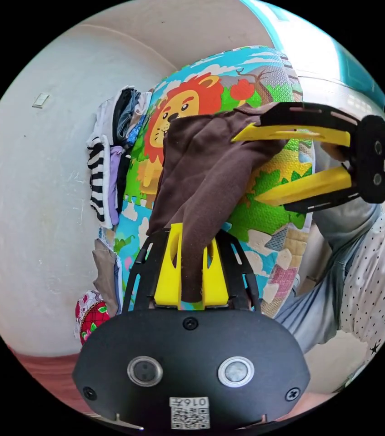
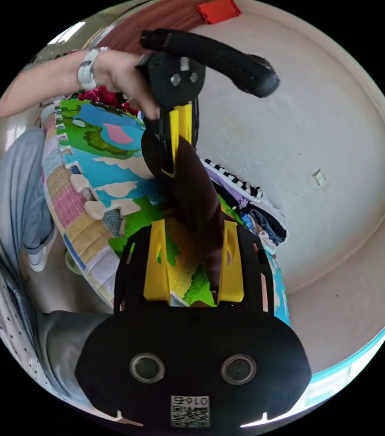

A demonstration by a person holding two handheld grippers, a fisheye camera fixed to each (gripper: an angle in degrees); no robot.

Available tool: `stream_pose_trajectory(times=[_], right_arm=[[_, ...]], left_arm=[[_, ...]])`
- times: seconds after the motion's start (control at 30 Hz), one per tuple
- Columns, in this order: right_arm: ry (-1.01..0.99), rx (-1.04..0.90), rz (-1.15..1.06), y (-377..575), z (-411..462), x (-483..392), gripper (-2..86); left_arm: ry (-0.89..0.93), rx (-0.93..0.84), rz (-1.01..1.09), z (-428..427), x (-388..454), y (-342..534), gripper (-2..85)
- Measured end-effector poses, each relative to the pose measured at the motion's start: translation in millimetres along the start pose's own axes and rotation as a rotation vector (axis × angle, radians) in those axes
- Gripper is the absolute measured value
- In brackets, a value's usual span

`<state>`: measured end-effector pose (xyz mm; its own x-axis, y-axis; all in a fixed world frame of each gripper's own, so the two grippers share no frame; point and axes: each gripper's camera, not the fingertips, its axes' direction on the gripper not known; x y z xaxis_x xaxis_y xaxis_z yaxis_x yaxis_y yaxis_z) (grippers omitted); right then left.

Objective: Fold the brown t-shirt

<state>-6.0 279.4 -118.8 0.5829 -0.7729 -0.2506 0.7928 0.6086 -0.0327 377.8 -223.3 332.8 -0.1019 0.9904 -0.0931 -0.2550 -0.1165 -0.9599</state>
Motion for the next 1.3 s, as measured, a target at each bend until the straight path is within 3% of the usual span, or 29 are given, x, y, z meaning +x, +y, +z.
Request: stream_pose_trajectory(times=[0.07, 0.17, 0.33, 0.6, 0.8, 0.93, 1.3], right_arm=[[0.094, -0.075, -0.057, -20, 21, -10, 16.1], [0.049, -0.163, -0.095, -35, 40, -6, 13.9], [-0.063, -0.148, -0.213, -54, 44, -9, 11.0], [-0.031, -0.155, -0.46, -117, 50, -44, 8.7], [-0.017, -0.072, -0.647, -171, 33, -59, 8.7], [-0.173, 0.002, -0.693, -222, 15, -48, 8.6], [-0.414, 0.083, -0.844, -428, 44, -12, 8.5]], left_arm=[[-0.03, 0.009, 0.015, 8, 4, 5, 6.2], [-0.072, 0.026, 0.031, 23, 18, 22, 6.3], [-0.163, 0.076, 0.034, 57, 55, 41, 6.6], [-0.321, 0.051, 0.111, 130, 107, 47, 7.7], [-0.19, 0.047, 0.156, 130, 124, 65, 7.0], [-0.068, 0.058, 0.122, 121, 115, 79, 6.8], [0.051, -0.033, 0.003, 180, 13, 110, 6.7]])
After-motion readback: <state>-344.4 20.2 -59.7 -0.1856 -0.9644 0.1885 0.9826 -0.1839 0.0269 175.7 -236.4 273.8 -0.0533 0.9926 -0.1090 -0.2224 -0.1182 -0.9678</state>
